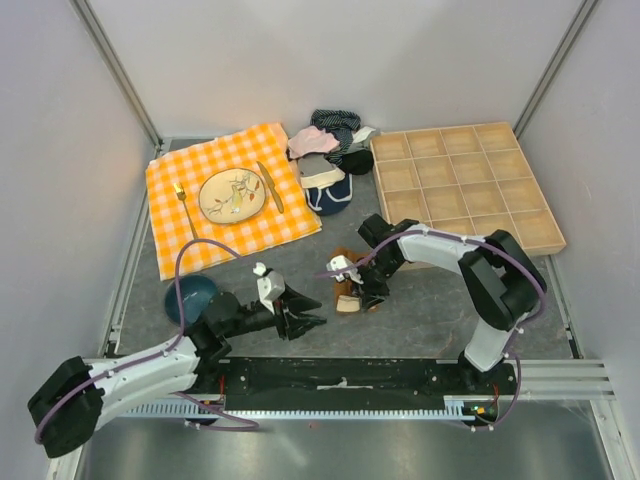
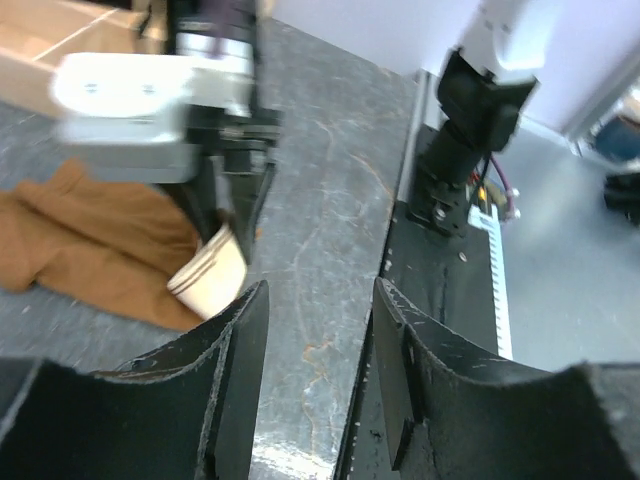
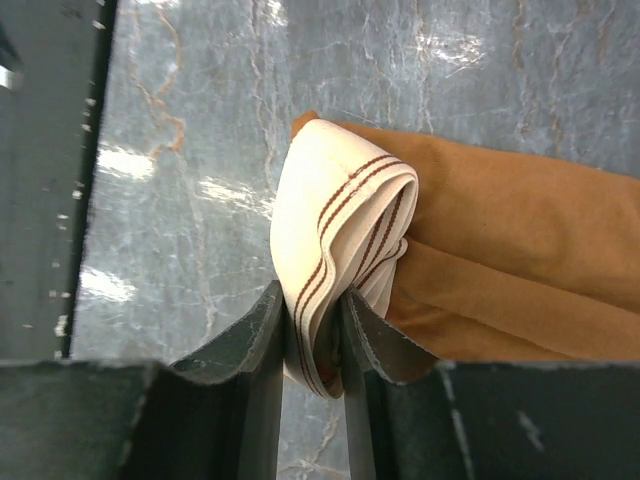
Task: Roll the underwear
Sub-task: Roll the underwear to the center of the board.
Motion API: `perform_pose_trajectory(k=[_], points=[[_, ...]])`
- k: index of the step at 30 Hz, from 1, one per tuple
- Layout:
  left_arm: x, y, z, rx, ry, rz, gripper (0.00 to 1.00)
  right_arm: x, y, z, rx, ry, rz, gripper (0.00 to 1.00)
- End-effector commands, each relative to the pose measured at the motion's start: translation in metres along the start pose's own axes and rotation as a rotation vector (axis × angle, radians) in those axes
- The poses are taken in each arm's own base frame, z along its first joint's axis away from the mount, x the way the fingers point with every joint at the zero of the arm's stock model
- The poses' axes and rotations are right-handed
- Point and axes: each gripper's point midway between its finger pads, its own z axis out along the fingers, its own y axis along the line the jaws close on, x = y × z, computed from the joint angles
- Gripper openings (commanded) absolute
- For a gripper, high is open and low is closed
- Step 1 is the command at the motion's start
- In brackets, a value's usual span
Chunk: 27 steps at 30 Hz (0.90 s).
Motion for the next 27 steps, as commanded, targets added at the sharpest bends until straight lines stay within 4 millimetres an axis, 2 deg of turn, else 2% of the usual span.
perform_pose_trajectory(k=[1,3,4,6,10,11,12,13,14,16,19,22,27], points=[[-0.003,-0.017,0.009,0.063,-0.038,0.32,0.53,0.01,0.045,0.004,-0.257,-0.023,0.198,0.27],[0.005,-0.018,0.018,0.066,0.018,0.385,0.56,0.013,0.044,0.004,-0.27,-0.021,0.217,0.27],[0.017,-0.022,0.021,0.086,0.07,0.442,0.57,0.015,0.043,0.005,-0.276,-0.015,0.223,0.27],[0.024,-0.017,0.031,0.075,0.129,0.495,0.61,0.018,0.043,0.005,-0.276,-0.01,0.232,0.28],[0.047,-0.011,0.048,0.098,0.25,0.652,0.63,0.021,0.042,0.006,-0.277,0.001,0.242,0.28],[0.052,-0.008,0.051,0.096,0.279,0.67,0.63,0.022,0.042,0.006,-0.276,0.002,0.245,0.28],[0.048,-0.009,0.059,0.102,0.28,0.691,0.63,0.022,0.042,0.006,-0.277,0.004,0.246,0.28],[0.061,-0.006,0.062,0.116,0.326,0.721,0.63,0.022,0.041,0.006,-0.277,0.004,0.248,0.28],[0.058,-0.007,0.069,0.12,0.323,0.738,0.63,0.023,0.041,0.007,-0.277,0.004,0.25,0.28],[0.071,-0.003,0.074,0.132,0.37,0.768,0.64,0.023,0.04,0.007,-0.277,0.006,0.251,0.28],[0.077,0.001,0.083,0.129,0.395,0.805,0.64,0.023,0.04,0.007,-0.277,0.006,0.255,0.28],[0.091,0.008,0.088,0.129,0.443,0.837,0.64,0.024,0.041,0.007,-0.279,0.007,0.259,0.28],[0.103,0.027,0.095,0.053,0.497,0.88,0.62,0.024,0.041,0.007,-0.279,0.007,0.259,0.28]])
